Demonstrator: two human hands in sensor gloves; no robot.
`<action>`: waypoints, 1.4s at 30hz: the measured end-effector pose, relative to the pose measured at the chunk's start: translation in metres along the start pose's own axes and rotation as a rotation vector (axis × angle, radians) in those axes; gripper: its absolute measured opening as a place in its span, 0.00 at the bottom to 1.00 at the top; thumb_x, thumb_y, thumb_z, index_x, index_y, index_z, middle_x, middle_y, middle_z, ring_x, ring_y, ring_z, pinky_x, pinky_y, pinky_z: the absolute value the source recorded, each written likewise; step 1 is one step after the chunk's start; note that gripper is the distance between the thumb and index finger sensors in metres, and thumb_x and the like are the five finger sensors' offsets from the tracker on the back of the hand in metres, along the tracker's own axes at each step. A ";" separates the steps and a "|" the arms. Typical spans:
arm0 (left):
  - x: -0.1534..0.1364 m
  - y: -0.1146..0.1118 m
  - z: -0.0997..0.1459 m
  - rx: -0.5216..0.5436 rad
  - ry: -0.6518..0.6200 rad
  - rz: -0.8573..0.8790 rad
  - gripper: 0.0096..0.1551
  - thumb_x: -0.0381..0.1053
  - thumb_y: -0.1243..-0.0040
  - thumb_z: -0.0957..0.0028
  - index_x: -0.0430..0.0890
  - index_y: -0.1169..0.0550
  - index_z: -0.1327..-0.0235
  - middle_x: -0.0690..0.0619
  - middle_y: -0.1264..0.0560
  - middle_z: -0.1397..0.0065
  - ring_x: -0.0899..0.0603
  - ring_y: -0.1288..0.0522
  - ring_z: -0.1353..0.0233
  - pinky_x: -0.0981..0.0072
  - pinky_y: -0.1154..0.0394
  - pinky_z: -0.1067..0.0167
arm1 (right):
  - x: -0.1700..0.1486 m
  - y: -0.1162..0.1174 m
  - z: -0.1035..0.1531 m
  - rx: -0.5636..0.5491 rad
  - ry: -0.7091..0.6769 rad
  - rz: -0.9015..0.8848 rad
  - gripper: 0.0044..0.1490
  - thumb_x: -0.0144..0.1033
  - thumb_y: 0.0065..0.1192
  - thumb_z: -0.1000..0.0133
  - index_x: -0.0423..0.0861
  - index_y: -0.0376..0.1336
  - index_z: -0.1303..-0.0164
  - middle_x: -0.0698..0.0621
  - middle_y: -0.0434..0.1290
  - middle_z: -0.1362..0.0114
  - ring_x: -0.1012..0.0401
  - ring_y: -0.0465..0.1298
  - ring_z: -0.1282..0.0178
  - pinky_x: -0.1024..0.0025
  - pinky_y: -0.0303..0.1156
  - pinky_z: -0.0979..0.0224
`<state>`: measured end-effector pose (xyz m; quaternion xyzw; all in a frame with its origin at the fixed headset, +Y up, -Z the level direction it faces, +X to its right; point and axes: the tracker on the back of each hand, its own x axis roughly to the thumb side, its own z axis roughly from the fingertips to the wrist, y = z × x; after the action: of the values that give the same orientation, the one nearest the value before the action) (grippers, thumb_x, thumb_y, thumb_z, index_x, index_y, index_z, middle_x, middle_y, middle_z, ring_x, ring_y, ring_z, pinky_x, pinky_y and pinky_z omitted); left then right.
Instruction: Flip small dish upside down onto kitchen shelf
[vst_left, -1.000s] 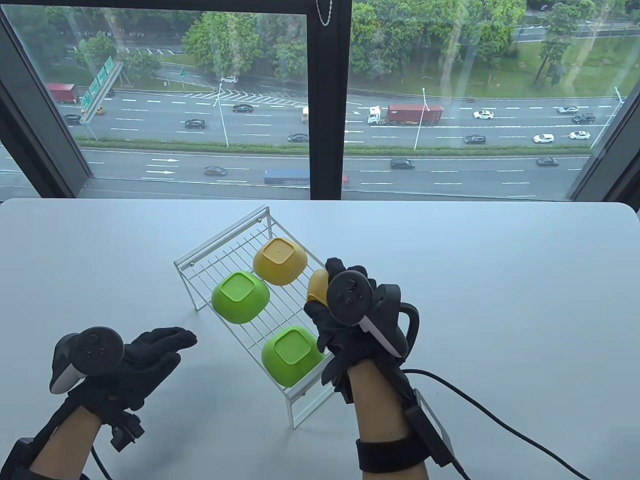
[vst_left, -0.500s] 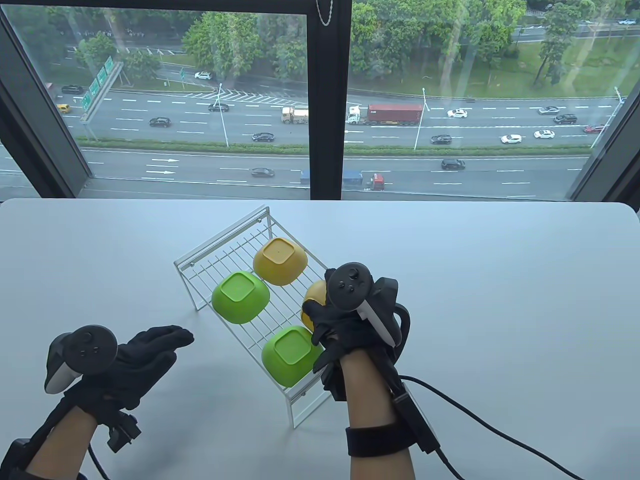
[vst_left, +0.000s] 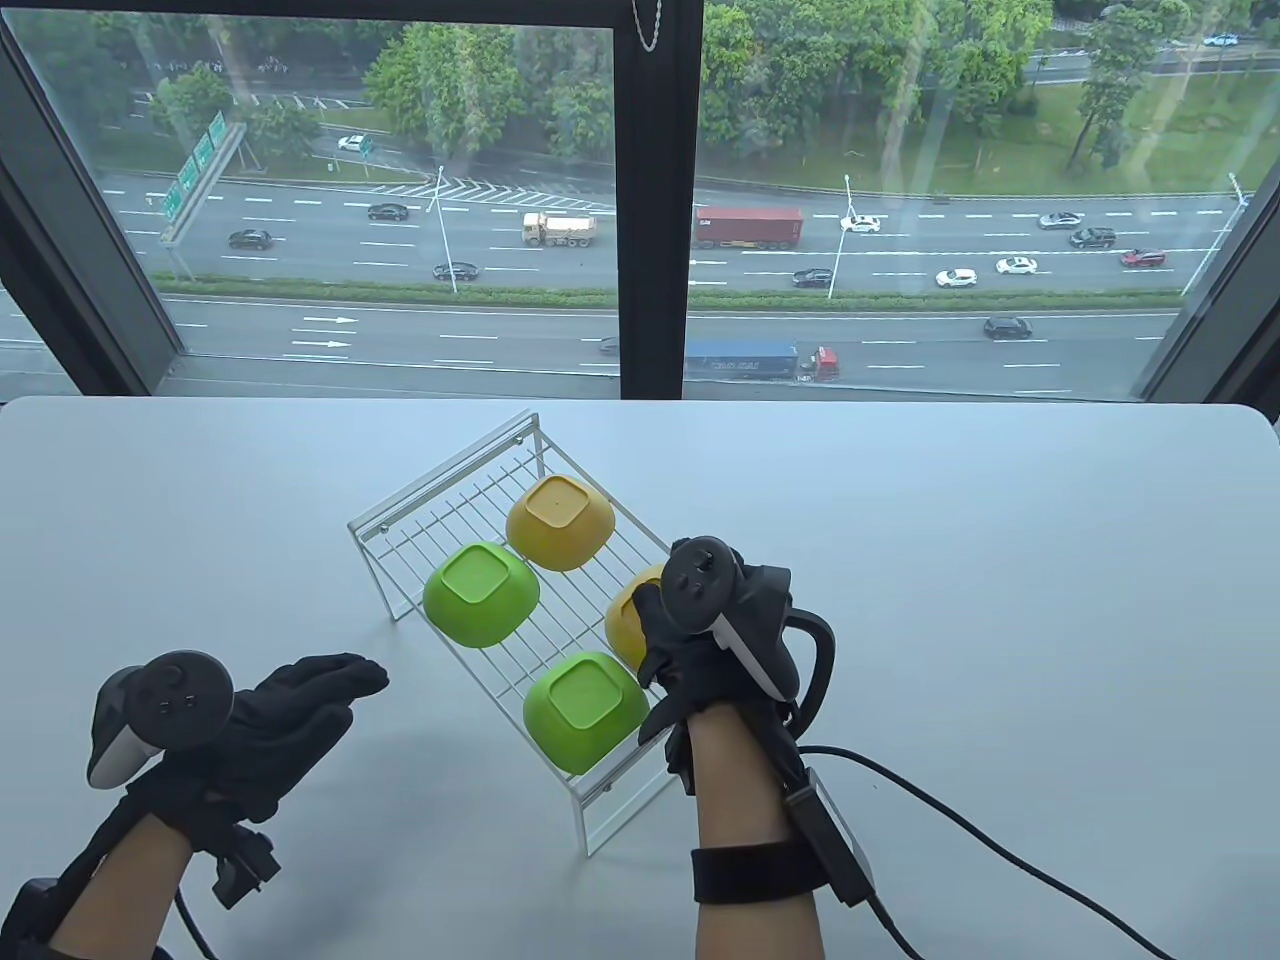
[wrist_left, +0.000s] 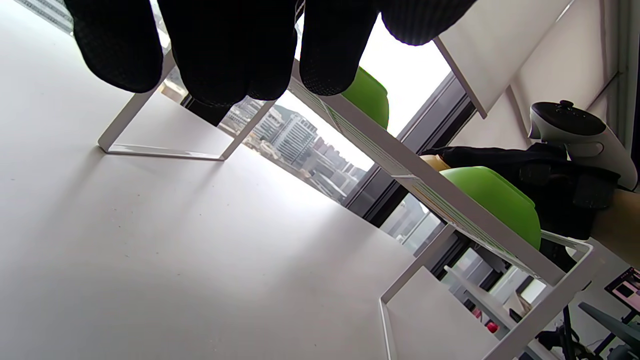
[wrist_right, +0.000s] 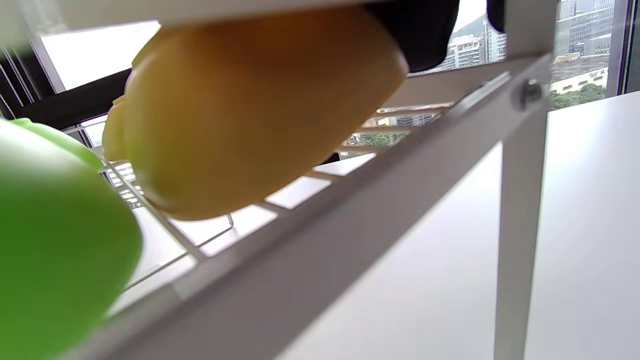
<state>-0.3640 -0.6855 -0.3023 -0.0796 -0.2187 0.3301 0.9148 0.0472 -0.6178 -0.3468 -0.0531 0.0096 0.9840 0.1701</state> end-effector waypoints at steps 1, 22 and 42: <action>0.000 0.000 0.000 -0.002 0.002 0.000 0.37 0.66 0.55 0.50 0.57 0.27 0.26 0.50 0.33 0.18 0.39 0.30 0.25 0.38 0.29 0.29 | -0.002 0.002 -0.001 0.000 0.007 0.000 0.35 0.55 0.58 0.44 0.53 0.64 0.27 0.50 0.63 0.19 0.50 0.64 0.22 0.37 0.55 0.21; 0.001 0.000 0.001 -0.008 0.009 -0.036 0.37 0.65 0.54 0.51 0.57 0.26 0.26 0.50 0.31 0.18 0.39 0.30 0.25 0.37 0.29 0.29 | -0.082 -0.015 0.028 -0.278 0.019 -0.086 0.48 0.62 0.56 0.47 0.49 0.54 0.19 0.41 0.53 0.14 0.42 0.59 0.20 0.34 0.53 0.21; -0.001 -0.002 -0.002 -0.032 0.041 -0.031 0.38 0.66 0.54 0.50 0.57 0.27 0.26 0.50 0.33 0.17 0.39 0.31 0.24 0.36 0.31 0.28 | -0.190 0.042 0.053 -0.063 0.174 -0.101 0.48 0.62 0.53 0.45 0.49 0.51 0.18 0.40 0.49 0.13 0.39 0.50 0.17 0.31 0.47 0.21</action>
<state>-0.3629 -0.6876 -0.3039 -0.0975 -0.2064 0.3105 0.9228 0.2062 -0.7189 -0.2736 -0.1443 -0.0095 0.9655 0.2164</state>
